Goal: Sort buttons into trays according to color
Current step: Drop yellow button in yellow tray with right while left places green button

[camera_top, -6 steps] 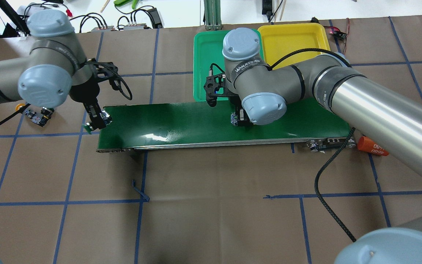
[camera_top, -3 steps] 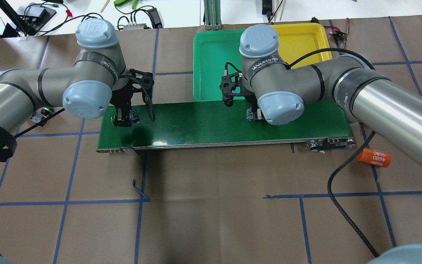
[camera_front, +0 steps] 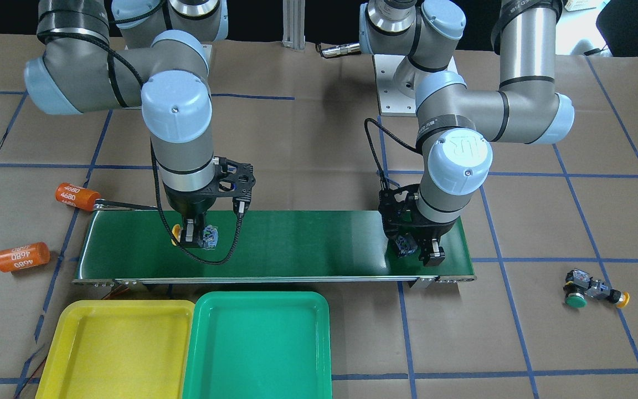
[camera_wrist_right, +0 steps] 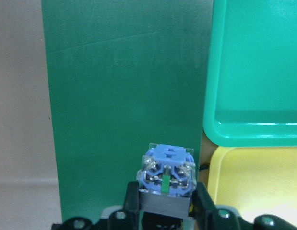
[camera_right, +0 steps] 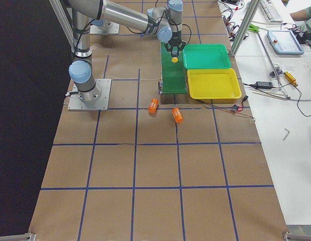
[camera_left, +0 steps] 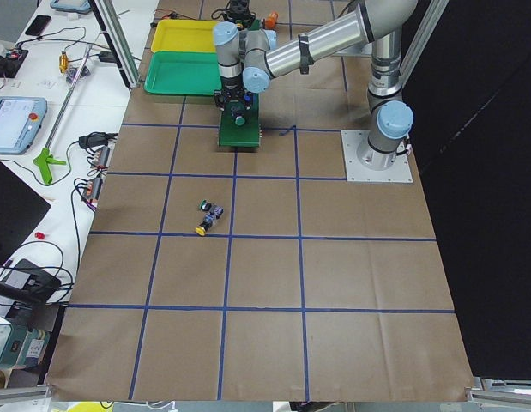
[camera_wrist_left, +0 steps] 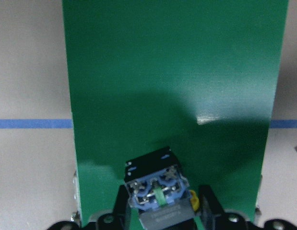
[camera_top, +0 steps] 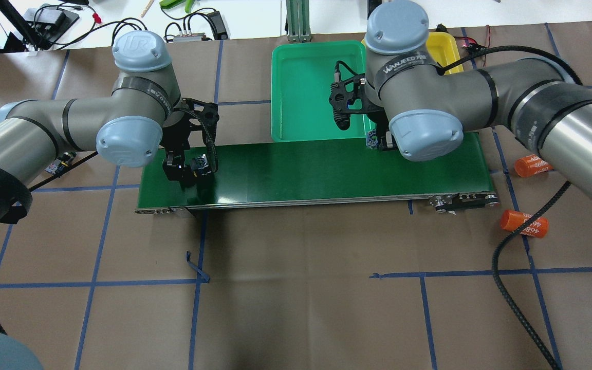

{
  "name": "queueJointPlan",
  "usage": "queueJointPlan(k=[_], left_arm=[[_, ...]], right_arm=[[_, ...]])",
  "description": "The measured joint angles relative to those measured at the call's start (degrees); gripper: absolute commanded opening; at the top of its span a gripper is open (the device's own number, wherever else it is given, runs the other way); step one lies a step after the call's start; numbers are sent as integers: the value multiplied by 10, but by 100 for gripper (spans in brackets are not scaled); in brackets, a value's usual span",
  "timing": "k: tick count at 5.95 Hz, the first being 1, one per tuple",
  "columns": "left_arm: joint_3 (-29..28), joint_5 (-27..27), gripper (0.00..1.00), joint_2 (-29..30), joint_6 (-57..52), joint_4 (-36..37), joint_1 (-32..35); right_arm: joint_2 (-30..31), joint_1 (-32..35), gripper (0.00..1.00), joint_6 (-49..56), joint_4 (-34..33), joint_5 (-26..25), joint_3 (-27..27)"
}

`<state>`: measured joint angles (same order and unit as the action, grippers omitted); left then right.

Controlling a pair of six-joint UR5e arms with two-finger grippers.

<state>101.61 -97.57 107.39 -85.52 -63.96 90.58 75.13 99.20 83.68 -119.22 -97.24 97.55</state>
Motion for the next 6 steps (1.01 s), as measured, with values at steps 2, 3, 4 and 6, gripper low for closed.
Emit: queueJointPlan(k=[2,3,4,6], left_arm=[[-7,0,97,-33,72,-7,-97],[-6,1,97,-39,100,-2,-157],[-6,13,97,-31,114,1,-218],[-11,46,97,25,118,36,-317]], right_arm=[[-33,-60,17,96,-5,13,-52],[-76,-85,18,136,-17,26,-89],[-131,-105,24,162,-38,40,-127],[-217,-126,100,175,-64,69,-174]])
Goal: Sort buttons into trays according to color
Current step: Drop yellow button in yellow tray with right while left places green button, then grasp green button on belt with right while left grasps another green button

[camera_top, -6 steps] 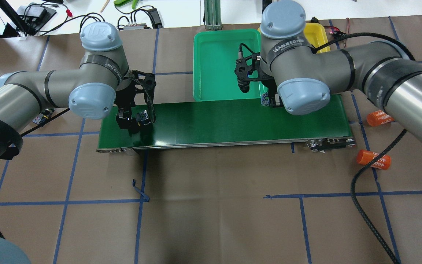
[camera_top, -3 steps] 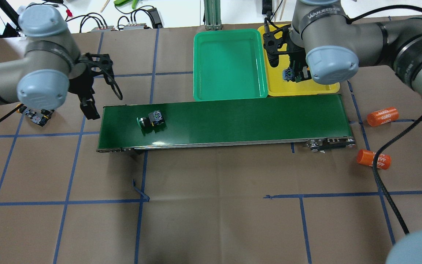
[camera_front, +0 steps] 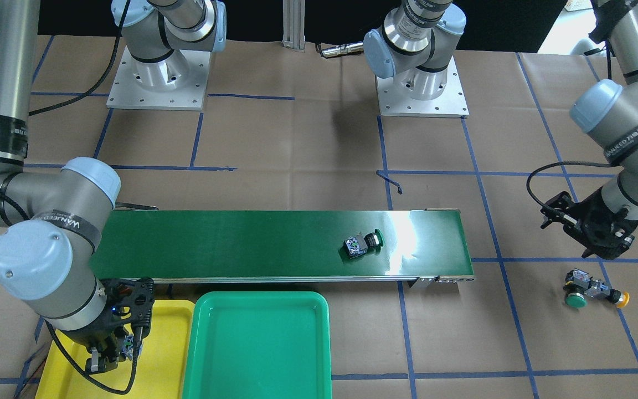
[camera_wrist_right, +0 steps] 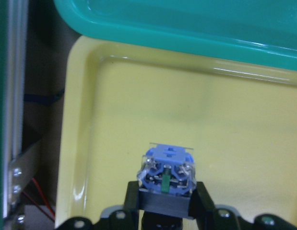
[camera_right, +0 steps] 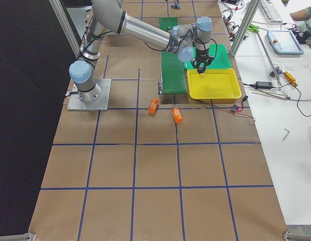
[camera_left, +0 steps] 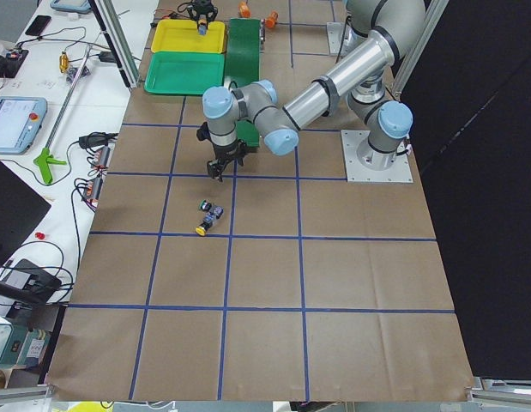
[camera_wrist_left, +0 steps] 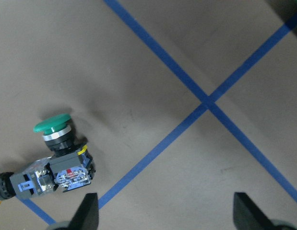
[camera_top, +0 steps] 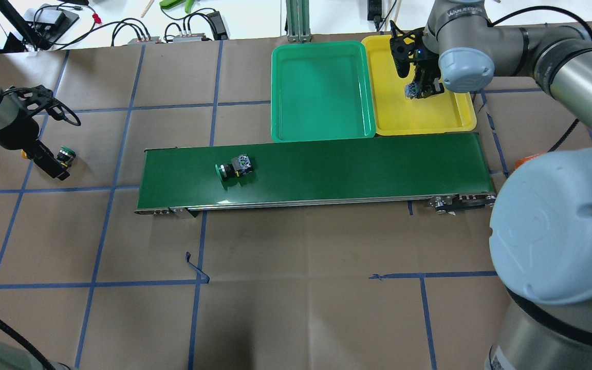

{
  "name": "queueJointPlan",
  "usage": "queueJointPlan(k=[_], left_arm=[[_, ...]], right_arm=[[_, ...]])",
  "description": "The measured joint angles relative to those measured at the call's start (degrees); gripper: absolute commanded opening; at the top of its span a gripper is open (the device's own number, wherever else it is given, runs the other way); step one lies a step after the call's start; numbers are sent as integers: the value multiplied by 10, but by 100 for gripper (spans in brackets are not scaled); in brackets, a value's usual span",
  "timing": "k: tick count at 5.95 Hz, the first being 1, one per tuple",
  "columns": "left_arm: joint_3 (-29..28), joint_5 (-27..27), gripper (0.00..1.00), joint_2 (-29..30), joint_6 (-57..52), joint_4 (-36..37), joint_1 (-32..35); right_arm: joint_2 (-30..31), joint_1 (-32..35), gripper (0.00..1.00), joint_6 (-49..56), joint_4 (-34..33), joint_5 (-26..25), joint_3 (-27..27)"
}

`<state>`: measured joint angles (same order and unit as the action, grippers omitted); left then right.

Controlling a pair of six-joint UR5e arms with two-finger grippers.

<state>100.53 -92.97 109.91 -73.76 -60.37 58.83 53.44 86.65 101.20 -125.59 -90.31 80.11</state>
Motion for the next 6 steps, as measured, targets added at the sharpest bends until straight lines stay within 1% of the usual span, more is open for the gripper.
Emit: queueJointPlan(k=[1,2,3,4,5,6], left_arm=[[-3,4,97,31,-1,30,-16],[-11,6,97,58,1,53,-21],[-29,6,97,76,2,65,-20],[-54,7,98,90,3,75,-17],[-79,7,97,107,3,83,-13],[-96,6,97,123,3,84,-8]], right_arm=[[-10,-2,100,-6,-1,14,-5],[1,-3,100,-17,6,23,-6],[28,0,100,-37,39,26,-5],[68,12,100,-72,96,27,-2],[111,40,100,-121,145,27,11],[143,74,100,-166,166,27,31]])
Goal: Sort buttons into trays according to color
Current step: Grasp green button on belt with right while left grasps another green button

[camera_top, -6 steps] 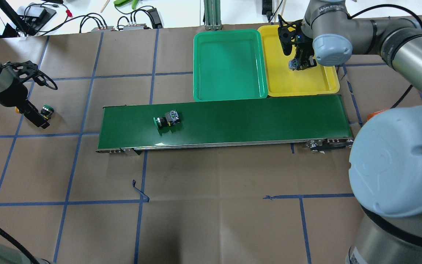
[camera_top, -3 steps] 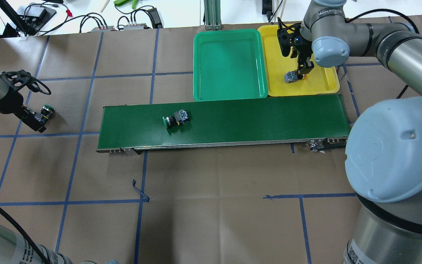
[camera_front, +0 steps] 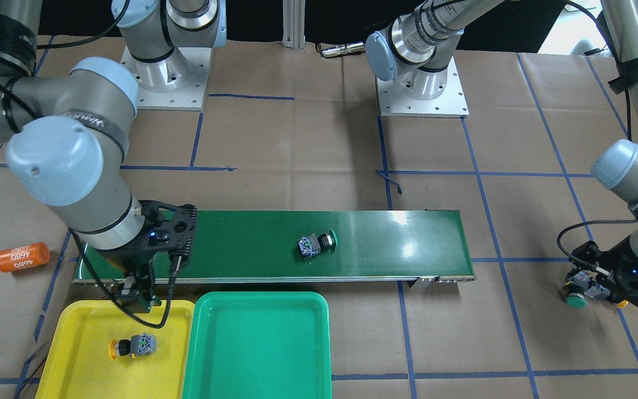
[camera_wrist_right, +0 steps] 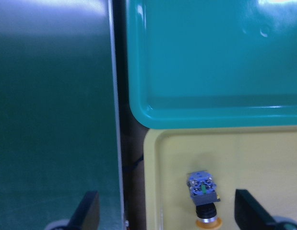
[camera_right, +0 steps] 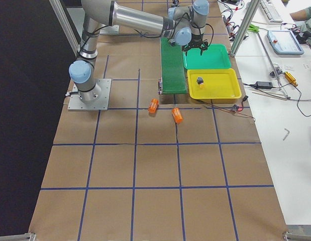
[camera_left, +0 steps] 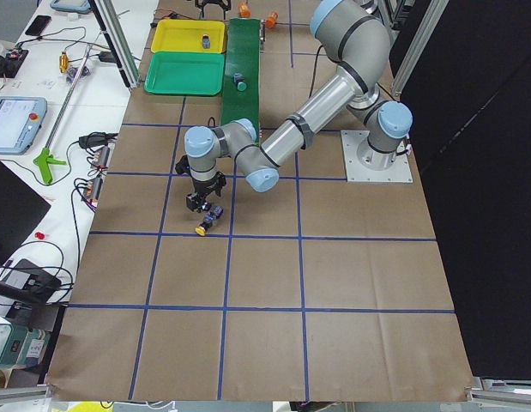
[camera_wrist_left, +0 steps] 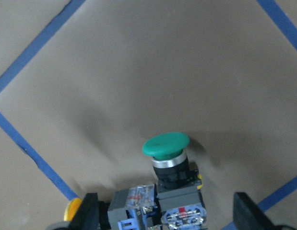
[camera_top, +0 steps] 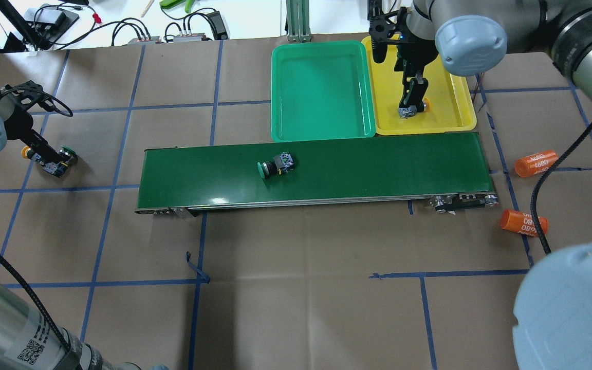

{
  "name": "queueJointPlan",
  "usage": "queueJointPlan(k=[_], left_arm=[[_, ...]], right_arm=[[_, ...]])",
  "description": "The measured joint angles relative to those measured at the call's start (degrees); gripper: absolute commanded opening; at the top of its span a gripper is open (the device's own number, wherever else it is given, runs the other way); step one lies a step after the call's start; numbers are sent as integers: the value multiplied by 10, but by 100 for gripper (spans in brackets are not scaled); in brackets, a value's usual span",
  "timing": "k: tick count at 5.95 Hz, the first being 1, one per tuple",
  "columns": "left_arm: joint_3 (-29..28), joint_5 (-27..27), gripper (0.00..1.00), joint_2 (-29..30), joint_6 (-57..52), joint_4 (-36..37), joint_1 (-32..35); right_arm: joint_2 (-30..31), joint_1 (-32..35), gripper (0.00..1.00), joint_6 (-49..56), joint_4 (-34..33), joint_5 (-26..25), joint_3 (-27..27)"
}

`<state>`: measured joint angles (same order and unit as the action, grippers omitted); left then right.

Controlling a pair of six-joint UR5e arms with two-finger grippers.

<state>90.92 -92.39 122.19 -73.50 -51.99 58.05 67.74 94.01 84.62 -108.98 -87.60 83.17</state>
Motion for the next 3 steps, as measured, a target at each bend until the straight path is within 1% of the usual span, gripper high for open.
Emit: queueJointPlan(k=[1,2,3], left_arm=[[-8,-2,97,13,0,-7,4],[-11,-4,89,28,-1,-12,5],[-14,-4,30,42,-2,-15,5]], right_arm=[[17,29,100,-41,5,0,14],[22,56,100,-89,5,2,20],[21,88,100,-143,3,4,23]])
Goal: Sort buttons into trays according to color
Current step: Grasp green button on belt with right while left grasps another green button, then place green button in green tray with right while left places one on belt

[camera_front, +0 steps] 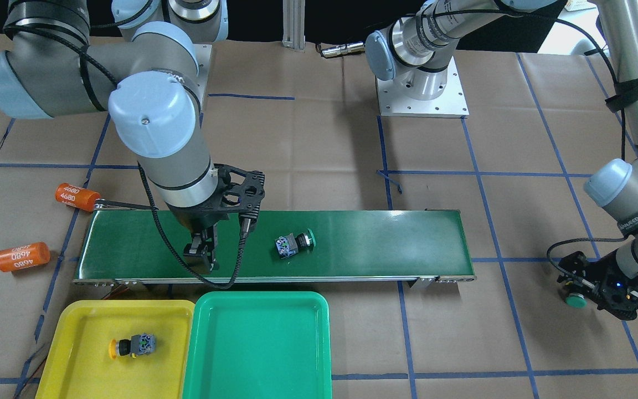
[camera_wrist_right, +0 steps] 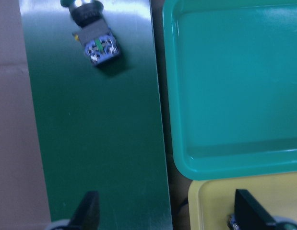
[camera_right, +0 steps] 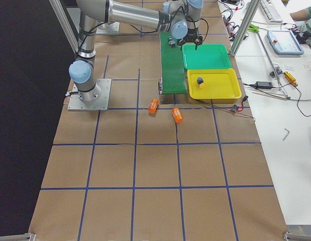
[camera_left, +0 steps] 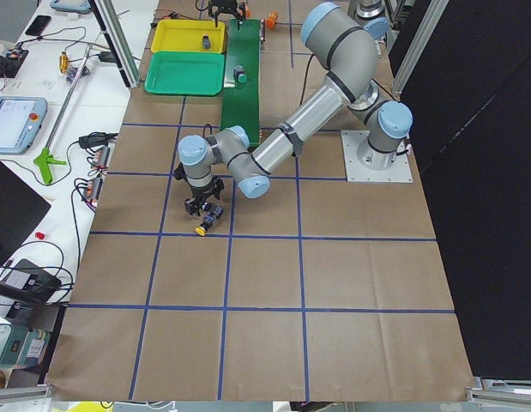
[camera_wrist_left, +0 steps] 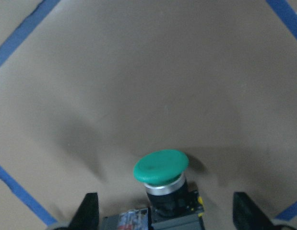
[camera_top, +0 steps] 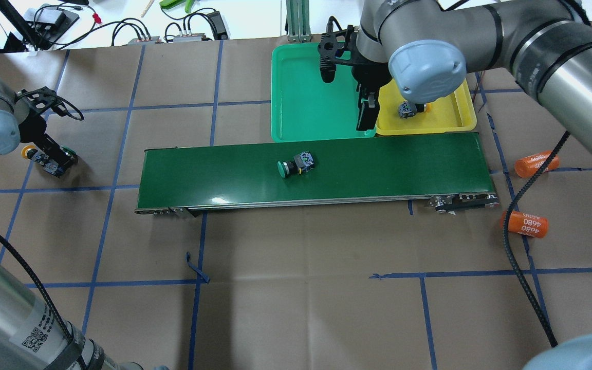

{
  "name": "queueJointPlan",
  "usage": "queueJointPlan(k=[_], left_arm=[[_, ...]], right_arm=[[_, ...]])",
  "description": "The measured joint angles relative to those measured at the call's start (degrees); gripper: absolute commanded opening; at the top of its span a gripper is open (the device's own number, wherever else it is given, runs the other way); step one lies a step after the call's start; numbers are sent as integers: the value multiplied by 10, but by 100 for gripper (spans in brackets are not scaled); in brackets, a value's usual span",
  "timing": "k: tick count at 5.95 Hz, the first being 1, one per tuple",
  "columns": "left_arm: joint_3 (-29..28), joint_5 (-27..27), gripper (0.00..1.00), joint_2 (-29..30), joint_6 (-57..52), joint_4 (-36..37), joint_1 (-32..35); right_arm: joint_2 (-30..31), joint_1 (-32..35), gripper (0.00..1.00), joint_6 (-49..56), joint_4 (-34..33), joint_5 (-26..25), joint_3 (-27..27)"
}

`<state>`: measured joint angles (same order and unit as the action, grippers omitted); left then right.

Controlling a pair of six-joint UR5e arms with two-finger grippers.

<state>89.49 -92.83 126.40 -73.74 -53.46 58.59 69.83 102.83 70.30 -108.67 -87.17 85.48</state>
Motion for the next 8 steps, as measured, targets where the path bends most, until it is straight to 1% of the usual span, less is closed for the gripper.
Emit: queueJointPlan(k=[1,2,3,4,5,6,7,8], left_arm=[[-2,-1,0,6,-3,-3,0],[-2,-1,0,4,-6,-11,1],[-1,0,0,-1,-7,-21,4],[4,2,0,-15,-10,-34,10],[12,2,0,-51,-12,-63,31],[27,2,0,-96,-19,-95,66],[47,1,0,-136,-37,-121,110],[66,0,0,-163,-66,-140,167]], right_arm=[[-8,32,100,-41,-1,2,3],[-20,50,100,-40,-13,2,12],[-28,56,100,22,-53,1,41],[-29,52,100,95,-108,-3,83],[-27,41,100,140,-158,-4,124],[-22,25,100,170,-187,-5,150],[-17,6,86,187,-196,-5,162],[-13,-11,59,197,-198,-6,167]])
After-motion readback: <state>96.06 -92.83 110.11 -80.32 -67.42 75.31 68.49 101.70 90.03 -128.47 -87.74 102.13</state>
